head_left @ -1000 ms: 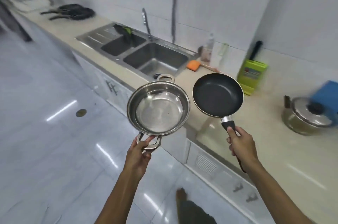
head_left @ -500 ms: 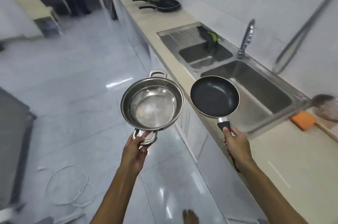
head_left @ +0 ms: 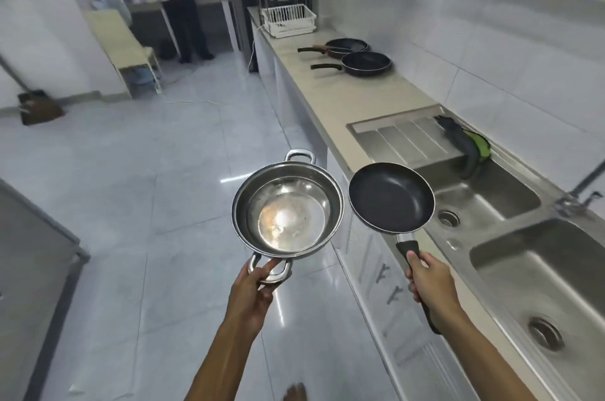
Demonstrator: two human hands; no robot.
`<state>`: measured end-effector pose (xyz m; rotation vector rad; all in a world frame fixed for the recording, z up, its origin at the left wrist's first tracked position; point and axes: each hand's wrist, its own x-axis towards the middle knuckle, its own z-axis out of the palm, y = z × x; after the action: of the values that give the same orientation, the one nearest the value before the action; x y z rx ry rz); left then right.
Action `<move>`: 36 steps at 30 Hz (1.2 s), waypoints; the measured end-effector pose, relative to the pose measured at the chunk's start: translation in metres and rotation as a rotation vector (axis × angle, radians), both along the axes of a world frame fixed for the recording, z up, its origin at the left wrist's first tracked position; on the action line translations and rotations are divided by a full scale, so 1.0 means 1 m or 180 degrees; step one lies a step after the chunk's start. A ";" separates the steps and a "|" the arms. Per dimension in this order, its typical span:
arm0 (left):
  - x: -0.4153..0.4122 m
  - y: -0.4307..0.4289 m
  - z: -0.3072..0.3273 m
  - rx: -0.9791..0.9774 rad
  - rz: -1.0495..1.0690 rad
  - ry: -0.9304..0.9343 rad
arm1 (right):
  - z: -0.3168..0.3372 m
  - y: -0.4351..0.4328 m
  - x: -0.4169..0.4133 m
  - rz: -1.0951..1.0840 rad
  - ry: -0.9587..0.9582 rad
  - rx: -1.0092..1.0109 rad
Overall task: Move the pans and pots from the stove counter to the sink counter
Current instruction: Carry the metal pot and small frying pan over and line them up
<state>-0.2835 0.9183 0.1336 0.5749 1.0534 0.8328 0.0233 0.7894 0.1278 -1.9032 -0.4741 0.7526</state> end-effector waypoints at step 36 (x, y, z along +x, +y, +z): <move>0.505 0.830 -0.050 -0.0172 -0.3007 0.0458 | -0.056 0.646 0.343 -0.2839 0.0245 -0.0306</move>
<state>0.2218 1.7488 0.0833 0.9811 0.7897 -0.0678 0.3660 1.4356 0.0717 -1.9002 0.4620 0.2457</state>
